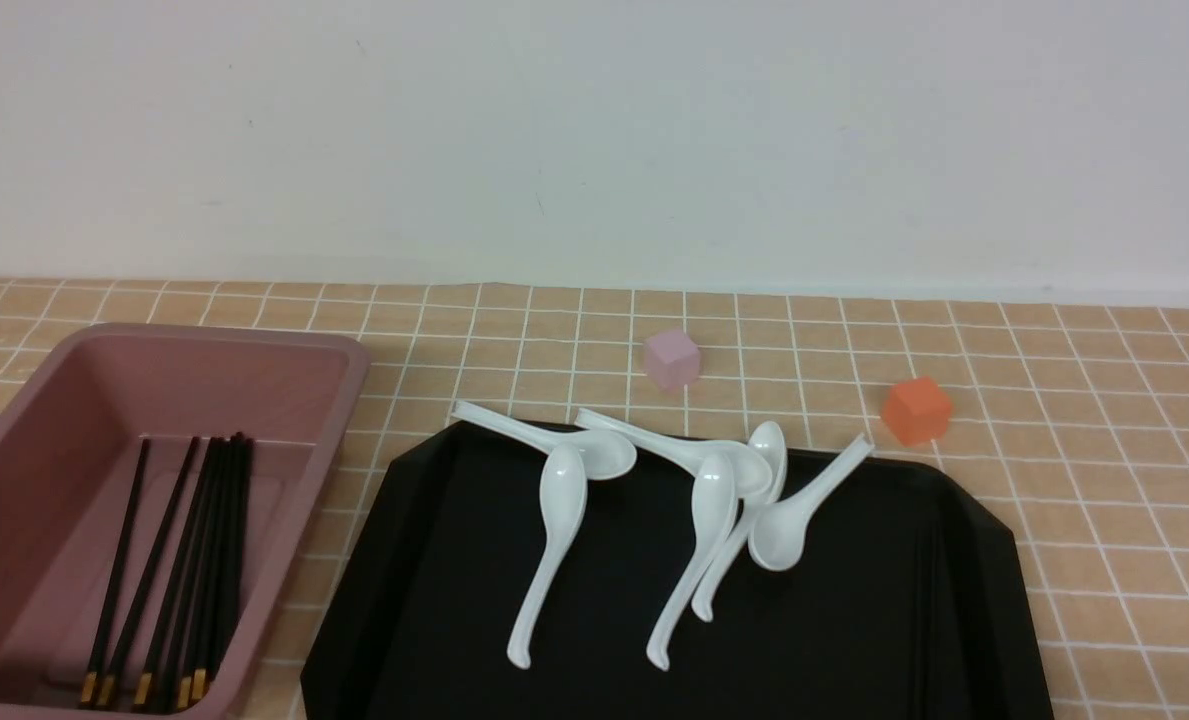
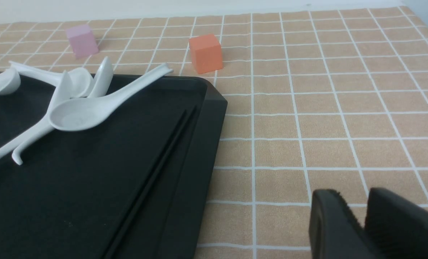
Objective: On brown tablecloth take chopsticks from black tray and put them in box.
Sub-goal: 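Move the gripper over the chopsticks on the black tray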
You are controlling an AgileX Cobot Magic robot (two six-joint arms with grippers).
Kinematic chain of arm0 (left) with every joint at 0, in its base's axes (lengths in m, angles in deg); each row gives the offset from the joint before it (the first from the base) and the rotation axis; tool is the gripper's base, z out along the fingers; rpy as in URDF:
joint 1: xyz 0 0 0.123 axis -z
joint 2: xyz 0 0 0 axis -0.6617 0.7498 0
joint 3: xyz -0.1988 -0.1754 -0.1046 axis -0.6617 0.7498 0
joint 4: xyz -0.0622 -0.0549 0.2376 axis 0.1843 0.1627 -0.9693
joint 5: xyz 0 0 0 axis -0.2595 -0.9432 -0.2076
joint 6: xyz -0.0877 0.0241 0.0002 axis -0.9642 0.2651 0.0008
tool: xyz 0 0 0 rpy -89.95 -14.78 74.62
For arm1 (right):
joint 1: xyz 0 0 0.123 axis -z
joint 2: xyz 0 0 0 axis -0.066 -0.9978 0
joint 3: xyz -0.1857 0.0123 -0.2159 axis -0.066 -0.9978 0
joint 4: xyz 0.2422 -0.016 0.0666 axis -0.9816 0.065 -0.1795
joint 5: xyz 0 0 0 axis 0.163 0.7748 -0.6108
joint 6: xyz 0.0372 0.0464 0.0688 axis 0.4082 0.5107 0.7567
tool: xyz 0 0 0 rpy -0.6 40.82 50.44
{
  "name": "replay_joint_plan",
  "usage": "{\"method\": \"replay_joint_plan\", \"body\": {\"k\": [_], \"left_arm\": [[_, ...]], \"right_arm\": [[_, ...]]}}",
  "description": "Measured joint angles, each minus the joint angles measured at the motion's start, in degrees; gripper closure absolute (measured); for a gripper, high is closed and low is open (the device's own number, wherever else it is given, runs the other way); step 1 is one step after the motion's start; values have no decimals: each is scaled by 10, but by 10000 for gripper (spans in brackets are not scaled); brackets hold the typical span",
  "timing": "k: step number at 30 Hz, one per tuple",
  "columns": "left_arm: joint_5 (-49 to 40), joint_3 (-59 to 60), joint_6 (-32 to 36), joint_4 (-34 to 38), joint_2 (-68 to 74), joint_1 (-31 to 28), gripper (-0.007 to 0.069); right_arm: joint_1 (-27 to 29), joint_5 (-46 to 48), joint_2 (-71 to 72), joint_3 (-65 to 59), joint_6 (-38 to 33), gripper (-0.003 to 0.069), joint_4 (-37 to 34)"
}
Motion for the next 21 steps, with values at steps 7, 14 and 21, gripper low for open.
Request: {"method": "replay_joint_plan", "body": {"k": [7, 14, 21], "left_arm": [[0, 0, 0, 0, 0, 0, 386], [0, 0, 0, 0, 0, 0, 386], [0, 0, 0, 0, 0, 0, 386]], "right_arm": [[0, 0, 0, 0, 0, 476, 1], [0, 0, 0, 0, 0, 465, 1], [0, -21, 0, -2, 65, 455, -122]]}}
